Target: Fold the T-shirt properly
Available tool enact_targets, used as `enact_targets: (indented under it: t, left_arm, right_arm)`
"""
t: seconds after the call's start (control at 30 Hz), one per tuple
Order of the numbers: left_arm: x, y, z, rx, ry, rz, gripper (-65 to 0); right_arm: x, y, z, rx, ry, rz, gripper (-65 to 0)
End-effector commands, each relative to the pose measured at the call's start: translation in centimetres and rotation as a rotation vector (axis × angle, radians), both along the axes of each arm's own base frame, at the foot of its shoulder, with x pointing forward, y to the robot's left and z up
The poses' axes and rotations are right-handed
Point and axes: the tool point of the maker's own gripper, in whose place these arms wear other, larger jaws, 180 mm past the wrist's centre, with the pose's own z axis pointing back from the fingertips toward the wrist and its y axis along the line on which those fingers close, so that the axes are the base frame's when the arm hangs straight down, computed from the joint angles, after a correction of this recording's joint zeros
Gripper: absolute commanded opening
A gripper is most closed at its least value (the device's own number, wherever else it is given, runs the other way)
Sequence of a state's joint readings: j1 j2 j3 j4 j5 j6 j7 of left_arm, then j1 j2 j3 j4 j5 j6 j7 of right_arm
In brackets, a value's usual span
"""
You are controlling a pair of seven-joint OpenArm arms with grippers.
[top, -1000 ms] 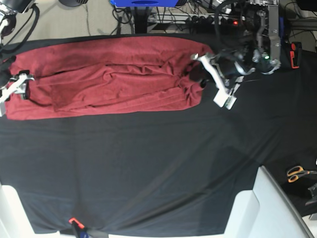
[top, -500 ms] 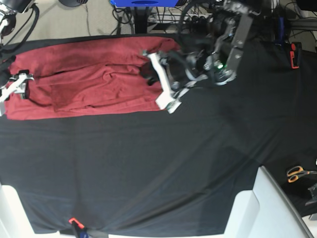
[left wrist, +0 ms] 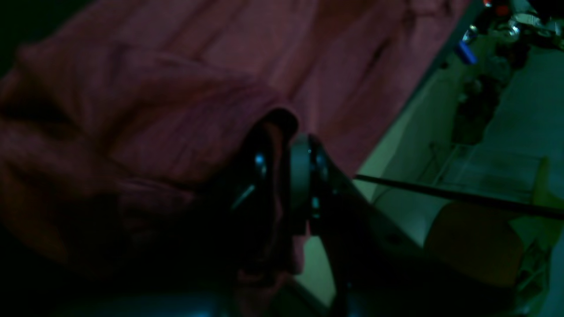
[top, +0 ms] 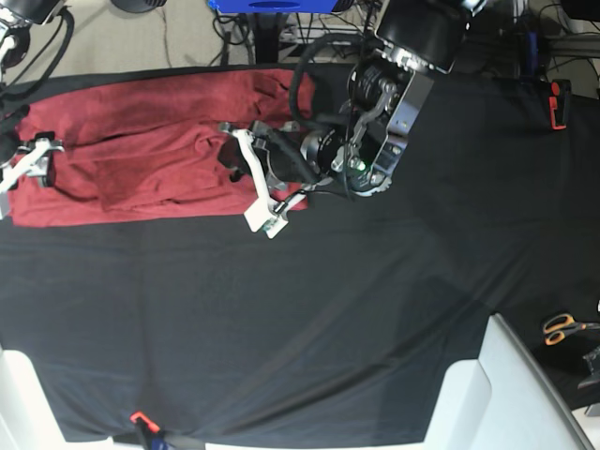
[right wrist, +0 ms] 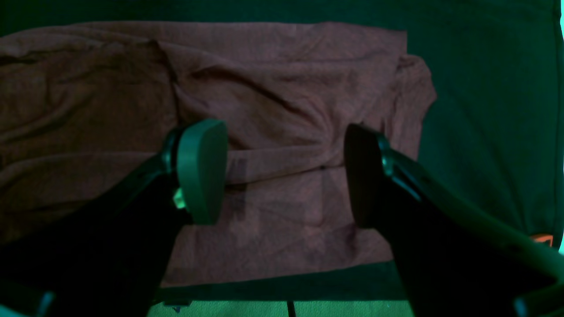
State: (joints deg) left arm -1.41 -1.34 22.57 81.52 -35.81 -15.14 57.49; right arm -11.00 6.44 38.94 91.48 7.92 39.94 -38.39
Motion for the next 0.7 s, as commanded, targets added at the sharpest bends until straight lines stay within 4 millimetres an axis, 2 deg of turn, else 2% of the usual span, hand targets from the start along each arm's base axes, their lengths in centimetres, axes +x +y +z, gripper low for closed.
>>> enact_targets:
  t: [0.0, 0.2, 0.4, 0.67]
  left_arm:
    - [0.5, -1.2, 0.9, -0.034, -0.018, -0.017, -65.0]
    - [1.1, -4.1, 0.9, -0.034, -0.009, -0.083, -65.0]
    - [1.9, -6.7, 1.9, -0.068, -0.009, -0.101, -65.0]
    - [2.0, -7.3, 1.2, -0.062, 0.023, -0.105, -65.0]
  right_arm:
    - [1.0, -0.4, 1.3, -0.011, -0.052, 0.006, -26.9]
    - [1.1, -0.3, 1.3, -0.011, -0.053, 0.008, -26.9]
    - [1.1, -0.5, 1.3, -0.012, -0.054, 0.003, -26.9]
    - [1.1, -0.5, 1.3, -0.012, -0.054, 0.003, -26.9]
